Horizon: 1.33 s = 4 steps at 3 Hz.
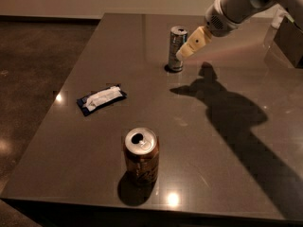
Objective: Move redbull can near rxbar blueberry
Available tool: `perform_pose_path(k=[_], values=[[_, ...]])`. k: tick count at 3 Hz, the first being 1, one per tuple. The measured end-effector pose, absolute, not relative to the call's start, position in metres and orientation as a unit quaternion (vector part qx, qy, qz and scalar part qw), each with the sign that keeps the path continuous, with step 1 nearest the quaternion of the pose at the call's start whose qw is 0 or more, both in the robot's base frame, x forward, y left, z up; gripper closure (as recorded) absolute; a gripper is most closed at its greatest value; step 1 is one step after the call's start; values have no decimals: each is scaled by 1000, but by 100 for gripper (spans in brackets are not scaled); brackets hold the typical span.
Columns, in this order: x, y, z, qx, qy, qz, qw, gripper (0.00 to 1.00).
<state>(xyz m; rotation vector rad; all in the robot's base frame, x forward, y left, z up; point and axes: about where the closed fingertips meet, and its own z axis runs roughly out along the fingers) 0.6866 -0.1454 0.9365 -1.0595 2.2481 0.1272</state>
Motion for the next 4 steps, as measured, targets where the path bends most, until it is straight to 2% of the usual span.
perform_pose_path(k=[3,4], values=[[715,-105,926,-402,845,83,343,0],[725,-104,922,-398,844,100,345,20]])
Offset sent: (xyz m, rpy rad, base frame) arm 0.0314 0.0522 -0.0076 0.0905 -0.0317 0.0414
